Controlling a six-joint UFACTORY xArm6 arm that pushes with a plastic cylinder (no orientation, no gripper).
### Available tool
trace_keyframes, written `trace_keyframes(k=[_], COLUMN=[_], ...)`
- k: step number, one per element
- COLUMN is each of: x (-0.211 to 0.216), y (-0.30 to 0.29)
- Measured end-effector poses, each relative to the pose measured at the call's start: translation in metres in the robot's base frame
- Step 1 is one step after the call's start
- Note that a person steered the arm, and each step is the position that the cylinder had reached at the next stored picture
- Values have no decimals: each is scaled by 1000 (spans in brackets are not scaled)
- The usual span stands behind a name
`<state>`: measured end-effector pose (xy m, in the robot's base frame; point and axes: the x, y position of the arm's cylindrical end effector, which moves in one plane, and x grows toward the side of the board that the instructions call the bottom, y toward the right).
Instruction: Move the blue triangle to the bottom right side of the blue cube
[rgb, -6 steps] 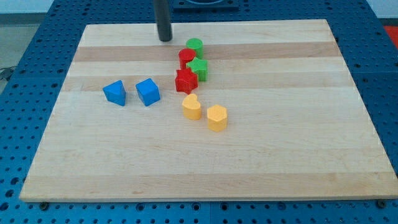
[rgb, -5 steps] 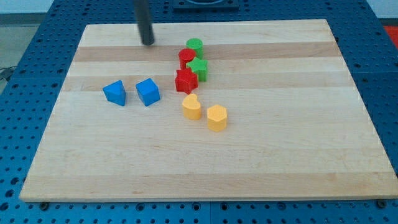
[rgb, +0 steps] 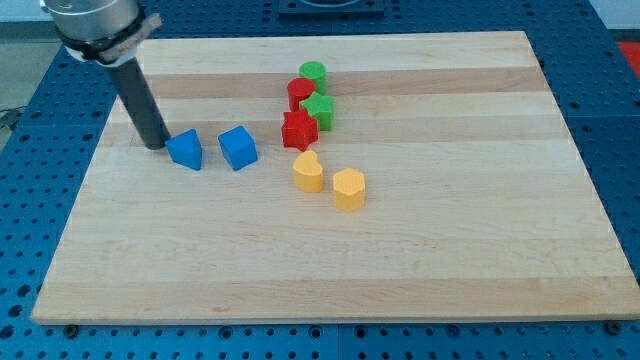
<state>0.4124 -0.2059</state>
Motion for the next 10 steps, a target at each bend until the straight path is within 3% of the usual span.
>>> trace_keyframes(k=[1, 2, 3, 4, 5, 7, 9, 10], x=[51, 77, 77, 107, 88, -116, -87, -27], y=[70, 96, 96, 88, 44, 19, 45, 64])
